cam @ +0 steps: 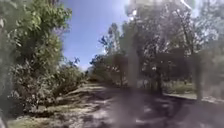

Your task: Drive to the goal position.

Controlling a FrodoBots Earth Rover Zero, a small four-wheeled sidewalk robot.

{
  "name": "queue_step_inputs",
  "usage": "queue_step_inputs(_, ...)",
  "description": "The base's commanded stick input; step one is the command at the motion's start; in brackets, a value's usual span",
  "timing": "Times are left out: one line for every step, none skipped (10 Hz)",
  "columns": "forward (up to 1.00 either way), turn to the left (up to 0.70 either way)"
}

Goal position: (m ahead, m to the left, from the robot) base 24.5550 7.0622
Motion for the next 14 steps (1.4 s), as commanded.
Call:
queue_step_inputs(0.44, 0.02)
queue_step_inputs(0.44, 0.02)
queue_step_inputs(0.44, 0.02)
queue_step_inputs(0.44, 0.02)
queue_step_inputs(0.44, 0.02)
queue_step_inputs(0.44, 0.02)
queue_step_inputs(0.44, 0.02)
queue_step_inputs(0.44, 0.02)
queue_step_inputs(0.44, 0.02)
queue_step_inputs(0.44, 0.02)
queue_step_inputs(0.44, 0.02)
queue_step_inputs(0.44, 0.02)
queue_step_inputs(0.44, 0.02)
queue_step_inputs(0.44, 0.02)
